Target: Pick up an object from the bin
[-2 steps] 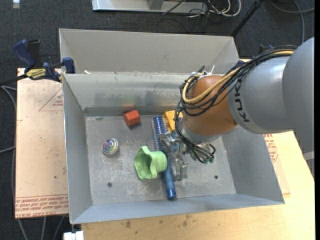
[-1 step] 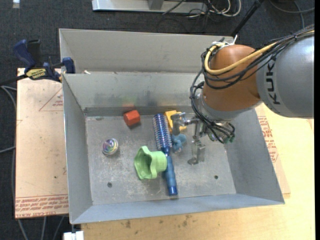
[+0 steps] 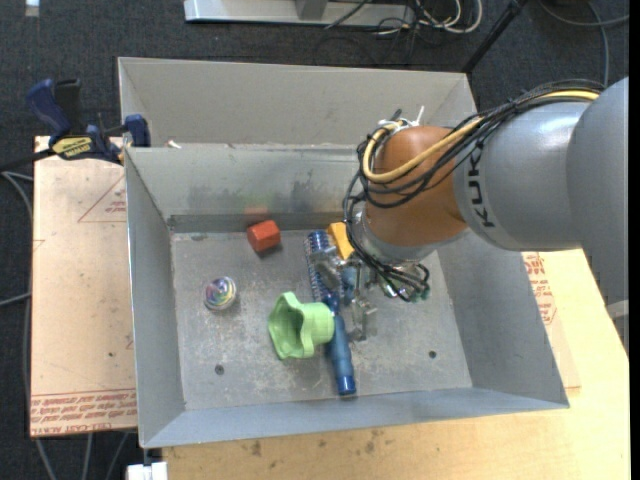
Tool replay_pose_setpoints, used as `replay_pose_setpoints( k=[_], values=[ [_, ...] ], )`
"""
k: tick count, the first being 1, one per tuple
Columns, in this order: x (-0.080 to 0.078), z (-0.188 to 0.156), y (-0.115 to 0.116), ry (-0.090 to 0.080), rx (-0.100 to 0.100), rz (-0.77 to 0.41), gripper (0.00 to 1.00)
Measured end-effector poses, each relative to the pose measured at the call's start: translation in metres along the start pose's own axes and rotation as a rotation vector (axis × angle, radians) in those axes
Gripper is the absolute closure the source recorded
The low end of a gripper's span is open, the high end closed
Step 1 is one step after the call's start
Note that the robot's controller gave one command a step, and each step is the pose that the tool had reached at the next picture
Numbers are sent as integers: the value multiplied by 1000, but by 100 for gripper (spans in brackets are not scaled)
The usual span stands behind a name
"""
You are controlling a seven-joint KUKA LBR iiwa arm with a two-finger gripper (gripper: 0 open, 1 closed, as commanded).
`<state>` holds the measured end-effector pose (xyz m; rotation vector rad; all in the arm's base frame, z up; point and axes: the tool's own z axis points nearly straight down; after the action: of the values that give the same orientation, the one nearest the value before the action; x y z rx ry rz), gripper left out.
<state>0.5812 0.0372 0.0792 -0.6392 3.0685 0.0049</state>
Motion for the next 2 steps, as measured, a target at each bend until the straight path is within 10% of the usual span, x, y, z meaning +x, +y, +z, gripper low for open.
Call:
replay_pose_setpoints(
  k=[1, 2],
  values=[
    [-52, 6, -7, -5, 1, -18, 0],
    [-50, 5, -9, 1, 1, -16, 100]
  ],
)
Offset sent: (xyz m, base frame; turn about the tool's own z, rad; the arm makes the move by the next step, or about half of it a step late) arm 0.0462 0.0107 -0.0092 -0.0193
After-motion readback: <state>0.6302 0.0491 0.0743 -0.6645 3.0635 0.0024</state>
